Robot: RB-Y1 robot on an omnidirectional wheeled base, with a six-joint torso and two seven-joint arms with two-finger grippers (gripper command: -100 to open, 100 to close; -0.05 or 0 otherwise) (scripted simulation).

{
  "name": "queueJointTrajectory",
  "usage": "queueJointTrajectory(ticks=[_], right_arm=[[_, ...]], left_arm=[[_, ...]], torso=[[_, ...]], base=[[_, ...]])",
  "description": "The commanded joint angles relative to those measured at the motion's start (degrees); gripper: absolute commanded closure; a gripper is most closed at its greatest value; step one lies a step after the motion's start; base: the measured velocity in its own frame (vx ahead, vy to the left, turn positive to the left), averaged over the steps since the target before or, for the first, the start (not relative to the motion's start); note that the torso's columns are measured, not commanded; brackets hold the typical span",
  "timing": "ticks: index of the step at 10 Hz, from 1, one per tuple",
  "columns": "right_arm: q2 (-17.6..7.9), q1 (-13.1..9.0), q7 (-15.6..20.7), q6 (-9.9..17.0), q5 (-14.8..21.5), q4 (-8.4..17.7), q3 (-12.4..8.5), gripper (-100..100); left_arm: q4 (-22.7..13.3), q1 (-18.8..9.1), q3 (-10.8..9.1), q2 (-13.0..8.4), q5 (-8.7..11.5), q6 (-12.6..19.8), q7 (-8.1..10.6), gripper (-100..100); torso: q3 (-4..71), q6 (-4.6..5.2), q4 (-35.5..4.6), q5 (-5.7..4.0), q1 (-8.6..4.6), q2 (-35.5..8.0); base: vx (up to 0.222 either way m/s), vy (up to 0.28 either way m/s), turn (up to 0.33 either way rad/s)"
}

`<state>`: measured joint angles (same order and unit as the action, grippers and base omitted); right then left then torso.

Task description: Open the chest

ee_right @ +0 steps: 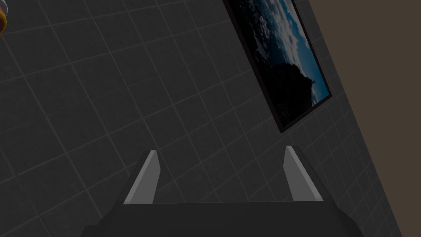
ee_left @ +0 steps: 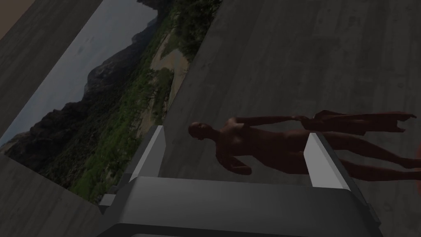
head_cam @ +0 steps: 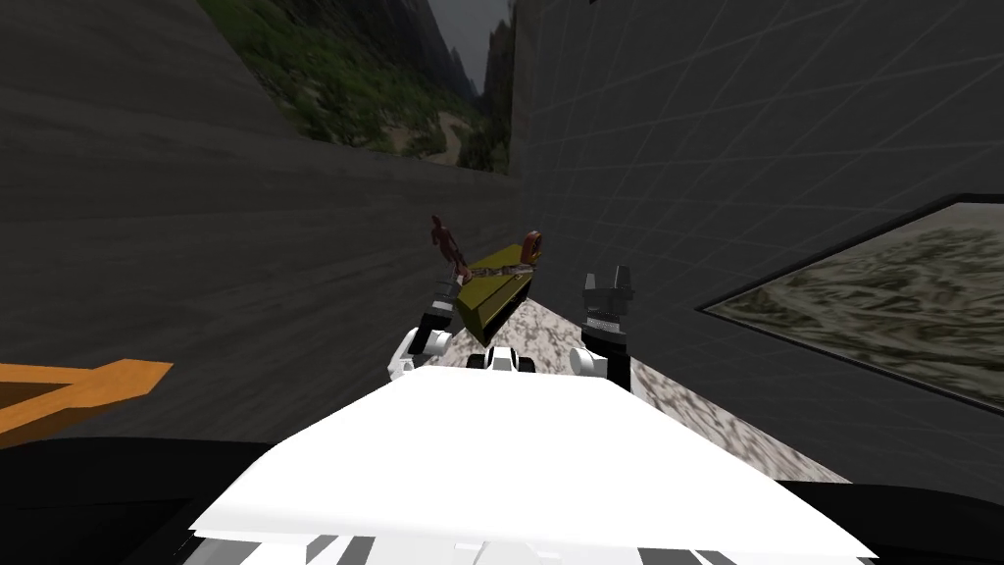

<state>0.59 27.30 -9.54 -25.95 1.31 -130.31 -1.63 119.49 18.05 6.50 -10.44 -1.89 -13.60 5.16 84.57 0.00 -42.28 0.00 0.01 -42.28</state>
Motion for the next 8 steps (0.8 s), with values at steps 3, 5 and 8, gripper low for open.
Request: queueJointTrajectory(ticks=[3,5,8], right_arm=[[0.0,0.0,0.0,0.0,0.0,0.0,0.0,0],[0.0,0.0,0.0,0.0,0.0,0.0,0.0,0],[0.0,0.0,0.0,0.0,0.0,0.0,0.0,0]], left_arm=[[-5.8,-6.5,2.76,-1.3,3.0,7.8,1.6,-100],[-7.2,-8.0,3.42,-1.5,3.7,10.0,1.97,-100],[-10.2,-11.1,4.78,-1.8,5.1,13.8,2.73,-100]], torso=[[0.0,0.0,0.0,0.0,-0.01,0.0],[0.0,-0.03,0.0,0.0,0.02,-0.1],[0.0,-0.02,0.0,-0.01,-0.01,0.0]], base=[[0.047,-0.03,-0.117],[0.03,-0.02,-0.053],[0.031,-0.021,-0.092]])
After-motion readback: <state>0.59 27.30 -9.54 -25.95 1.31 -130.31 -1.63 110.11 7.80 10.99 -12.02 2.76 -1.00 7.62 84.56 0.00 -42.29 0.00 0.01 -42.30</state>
